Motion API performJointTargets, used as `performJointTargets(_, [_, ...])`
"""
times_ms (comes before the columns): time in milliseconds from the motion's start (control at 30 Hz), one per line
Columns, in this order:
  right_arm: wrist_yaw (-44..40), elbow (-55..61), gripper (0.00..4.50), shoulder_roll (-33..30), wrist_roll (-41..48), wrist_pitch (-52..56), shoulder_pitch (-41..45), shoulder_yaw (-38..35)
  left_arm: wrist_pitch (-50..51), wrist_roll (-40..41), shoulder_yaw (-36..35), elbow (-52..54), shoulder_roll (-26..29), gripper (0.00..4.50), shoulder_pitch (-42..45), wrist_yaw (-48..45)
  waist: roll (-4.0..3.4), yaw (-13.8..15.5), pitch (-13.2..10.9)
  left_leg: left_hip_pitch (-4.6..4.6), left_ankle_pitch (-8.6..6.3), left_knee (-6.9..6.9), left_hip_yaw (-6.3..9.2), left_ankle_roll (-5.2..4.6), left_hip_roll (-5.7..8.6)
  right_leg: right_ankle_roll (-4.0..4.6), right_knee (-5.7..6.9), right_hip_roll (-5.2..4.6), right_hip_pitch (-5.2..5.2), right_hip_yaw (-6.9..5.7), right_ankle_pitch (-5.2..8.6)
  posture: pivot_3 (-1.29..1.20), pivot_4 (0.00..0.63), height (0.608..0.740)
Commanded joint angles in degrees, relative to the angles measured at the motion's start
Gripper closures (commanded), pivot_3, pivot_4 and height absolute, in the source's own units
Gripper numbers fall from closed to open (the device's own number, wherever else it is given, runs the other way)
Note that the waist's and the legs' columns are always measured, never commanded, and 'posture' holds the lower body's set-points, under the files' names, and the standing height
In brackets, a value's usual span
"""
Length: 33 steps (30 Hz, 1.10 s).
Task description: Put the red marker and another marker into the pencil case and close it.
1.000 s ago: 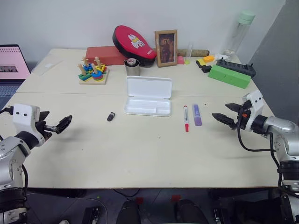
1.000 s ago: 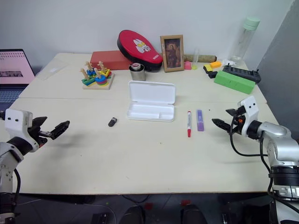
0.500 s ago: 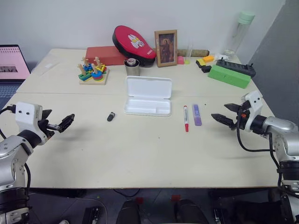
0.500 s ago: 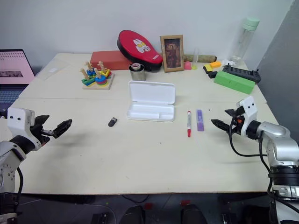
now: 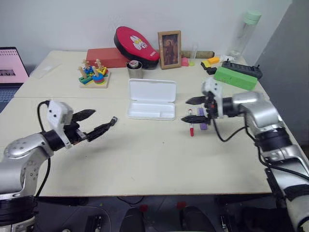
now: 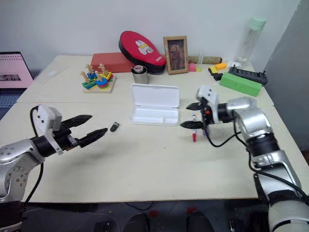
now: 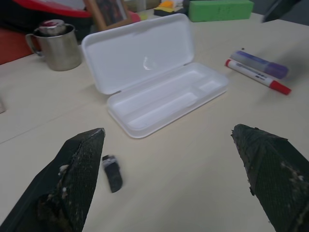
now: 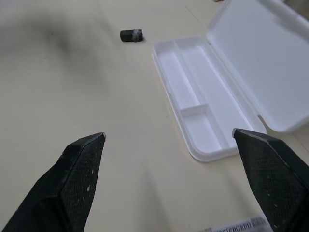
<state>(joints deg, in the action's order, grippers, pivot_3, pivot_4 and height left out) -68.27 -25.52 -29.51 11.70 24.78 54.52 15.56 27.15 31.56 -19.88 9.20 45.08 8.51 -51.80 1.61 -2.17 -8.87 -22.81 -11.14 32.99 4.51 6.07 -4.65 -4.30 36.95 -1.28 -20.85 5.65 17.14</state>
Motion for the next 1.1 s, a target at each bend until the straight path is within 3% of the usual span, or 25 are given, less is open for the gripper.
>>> performJointTargets(33, [1.44,-9.46,0.03,4.78,-3.87,-6.48,3.97,1.22,1.14,2.04,1.14,4.46,-0.67,0.00,0.82,0.29,0.01,0.16,0.01,-0.01,0.00,0.00,0.00,0.00,0.01,0.00,-0.01,-0.01,0.00,0.00,0.00,0.00,0.150,0.740])
performJointTargets(467, [6.71,-35.29,0.03,17.65,-13.14,-21.17,11.62,2.10,3.75,3.94,2.44,10.62,-2.15,0.00,-1.66,2.03,-0.02,-0.38,-0.01,0.04,0.00,0.01,0.00,0.00,0.01,0.02,0.10,0.00,-0.02,0.00,0.00,0.00,0.150,0.740])
performJointTargets(667, [5.15,-38.17,0.03,19.33,-12.29,-22.08,15.32,-0.77,3.76,4.14,2.40,10.93,-2.29,0.00,-1.93,2.83,-0.03,-0.45,-0.02,0.03,0.00,0.00,0.01,0.00,0.01,0.02,0.10,0.00,-0.02,0.00,0.00,0.00,0.150,0.740])
performJointTargets(900, [7.33,-42.44,0.03,19.90,-18.54,-23.65,15.09,2.11,3.58,4.75,2.02,11.54,-3.09,0.00,-2.69,4.21,-0.01,-0.58,-0.01,0.03,0.00,-0.01,0.01,0.00,0.01,0.02,0.08,0.00,-0.02,0.00,0.00,0.00,0.150,0.740])
performJointTargets(1100, [13.08,-45.71,0.03,22.03,-21.90,-25.17,14.75,2.19,4.42,6.48,1.55,12.18,-3.63,0.00,-2.38,5.51,-0.01,-1.14,0.00,0.04,0.00,-0.01,0.01,0.00,0.00,0.02,0.13,0.01,-0.03,0.00,0.00,0.00,0.150,0.740])
